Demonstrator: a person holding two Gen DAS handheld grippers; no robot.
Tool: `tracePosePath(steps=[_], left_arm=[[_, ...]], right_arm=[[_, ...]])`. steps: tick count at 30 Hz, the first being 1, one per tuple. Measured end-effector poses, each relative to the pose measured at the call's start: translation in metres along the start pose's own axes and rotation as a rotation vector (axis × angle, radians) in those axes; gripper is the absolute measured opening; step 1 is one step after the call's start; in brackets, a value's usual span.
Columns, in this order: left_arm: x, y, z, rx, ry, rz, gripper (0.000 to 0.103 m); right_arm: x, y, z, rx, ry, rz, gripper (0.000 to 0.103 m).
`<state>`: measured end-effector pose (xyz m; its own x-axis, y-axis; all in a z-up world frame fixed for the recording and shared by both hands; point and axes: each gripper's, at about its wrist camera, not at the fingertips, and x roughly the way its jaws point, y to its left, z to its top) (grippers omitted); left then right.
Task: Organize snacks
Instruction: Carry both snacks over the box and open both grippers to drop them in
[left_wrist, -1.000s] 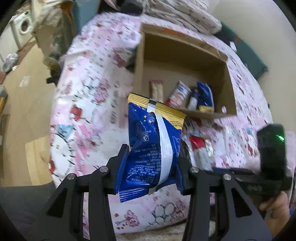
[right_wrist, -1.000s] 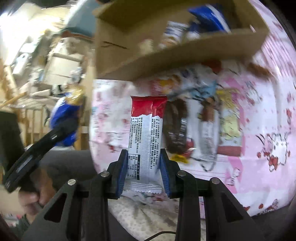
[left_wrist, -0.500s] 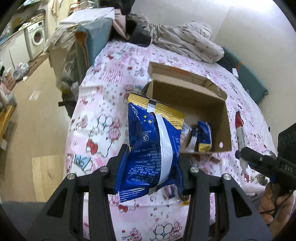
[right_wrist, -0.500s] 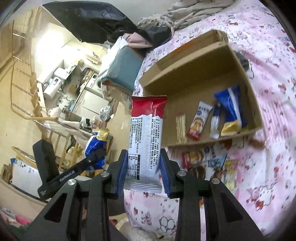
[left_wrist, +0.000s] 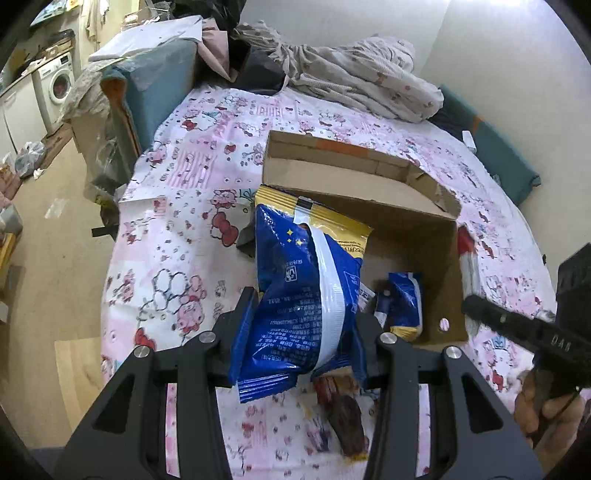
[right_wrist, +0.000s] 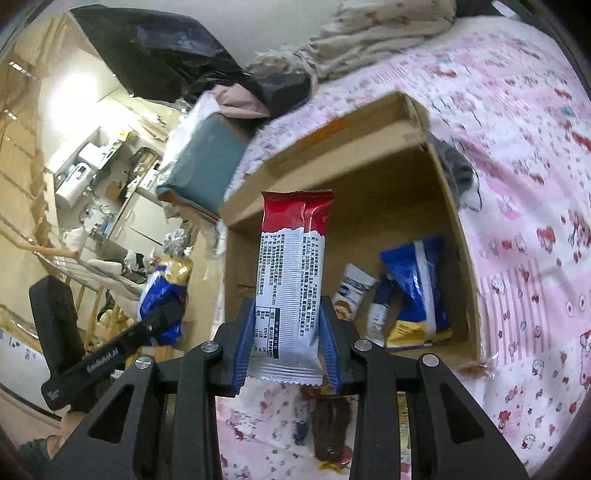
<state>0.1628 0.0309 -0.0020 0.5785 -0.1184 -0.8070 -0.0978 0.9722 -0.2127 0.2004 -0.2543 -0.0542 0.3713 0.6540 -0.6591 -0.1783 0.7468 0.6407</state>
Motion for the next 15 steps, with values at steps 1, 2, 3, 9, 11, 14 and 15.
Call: tracePosePath(steps=[1, 2, 3, 9, 11, 14, 15], left_arm=[[0.007, -0.002, 0.001, 0.006, 0.008, 0.003, 0.04], [0.014, -0.004, 0.002, 0.011, 0.015, 0.003, 0.04], [0.018, -0.006, 0.003, 0.014, 0.018, 0.002, 0.04], [0.042, -0.017, 0.004, 0.056, 0.018, -0.001, 0.04], [0.048, -0.02, 0.002, 0.076, 0.033, 0.007, 0.04], [0.055, -0.019, 0.004, 0.068, 0.047, 0.007, 0.04], [0.057, -0.018, 0.005, 0.064, 0.051, 0.012, 0.04]], right_arm=[[0.001, -0.003, 0.0, 0.013, 0.004, 0.004, 0.035], [0.002, -0.004, 0.0, 0.018, 0.008, 0.0, 0.035], [0.005, -0.005, 0.0, 0.009, 0.011, -0.017, 0.035], [0.021, -0.011, -0.002, 0.002, 0.041, -0.072, 0.035], [0.028, -0.012, -0.002, -0.001, 0.059, -0.086, 0.035], [0.037, -0.014, 0.0, 0.001, 0.079, -0.1, 0.035], [0.039, -0.015, 0.0, 0.006, 0.083, -0.102, 0.035]])
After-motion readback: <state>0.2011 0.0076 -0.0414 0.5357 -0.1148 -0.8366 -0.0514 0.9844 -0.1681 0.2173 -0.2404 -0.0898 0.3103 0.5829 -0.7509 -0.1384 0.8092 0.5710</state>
